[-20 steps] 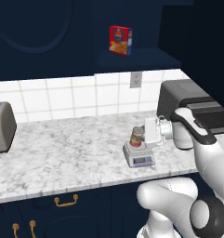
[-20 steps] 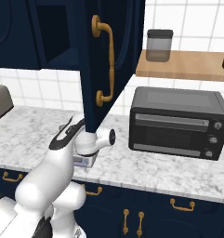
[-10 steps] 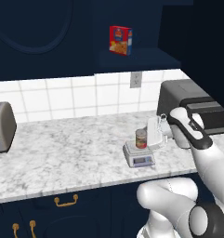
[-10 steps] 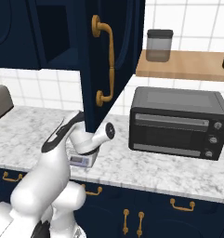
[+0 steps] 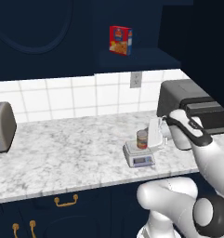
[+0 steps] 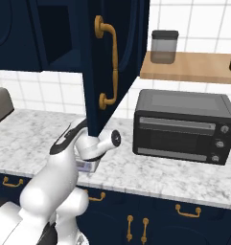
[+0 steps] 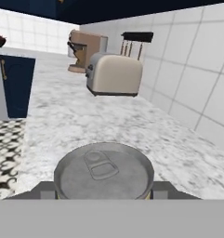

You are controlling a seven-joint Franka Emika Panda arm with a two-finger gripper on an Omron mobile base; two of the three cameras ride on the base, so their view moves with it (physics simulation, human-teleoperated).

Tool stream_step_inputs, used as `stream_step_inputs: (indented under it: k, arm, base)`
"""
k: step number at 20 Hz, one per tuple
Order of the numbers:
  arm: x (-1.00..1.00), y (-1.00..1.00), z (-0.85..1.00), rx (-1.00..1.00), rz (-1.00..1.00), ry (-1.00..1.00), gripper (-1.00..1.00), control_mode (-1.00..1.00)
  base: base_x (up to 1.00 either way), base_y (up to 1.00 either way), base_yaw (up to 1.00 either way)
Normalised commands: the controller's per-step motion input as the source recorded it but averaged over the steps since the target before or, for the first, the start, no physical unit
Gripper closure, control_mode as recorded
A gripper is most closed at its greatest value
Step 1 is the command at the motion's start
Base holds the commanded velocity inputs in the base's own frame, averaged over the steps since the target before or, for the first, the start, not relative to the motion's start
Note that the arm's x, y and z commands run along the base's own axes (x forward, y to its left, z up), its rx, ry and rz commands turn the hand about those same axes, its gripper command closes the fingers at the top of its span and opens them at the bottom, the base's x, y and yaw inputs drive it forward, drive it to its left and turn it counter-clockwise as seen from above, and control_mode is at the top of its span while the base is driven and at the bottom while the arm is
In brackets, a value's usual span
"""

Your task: Pick the canned food and place it on the digital scale for weighing, and close the cabinet.

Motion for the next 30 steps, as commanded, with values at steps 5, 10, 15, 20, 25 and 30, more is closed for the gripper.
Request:
stream_step_inputs:
  k: [5, 10, 15, 20, 25, 30]
  arm:
    - [0.12, -0.18, -0.24, 0.00, 0.00, 0.00, 1.00, -1.00]
    - [0.13, -0.01, -0.23, 0.00, 0.00, 0.00, 1.00, -1.00]
    - [0.40, 0.00, -0.10, 0.00, 0.00, 0.00, 1.00, -1.00]
    - [0.32, 0.01, -0.20, 0.00, 0.00, 0.00, 1.00, -1.00]
    - [0.09, 0.00, -0.24, 0.00, 0.00, 0.00, 1.00, -1.00]
    - [-0.02, 0.10, -0.23, -0.01, 0.00, 0.00, 1.00, -1.00]
  base:
    - [0.00, 0.00, 0.00]
    - [0.00, 0.00, 0.00]
    - [0.00, 0.00, 0.00]
    - [0.00, 0.00, 0.00]
    - [0.00, 0.00, 0.00]
    - [0.00, 0.00, 0.00]
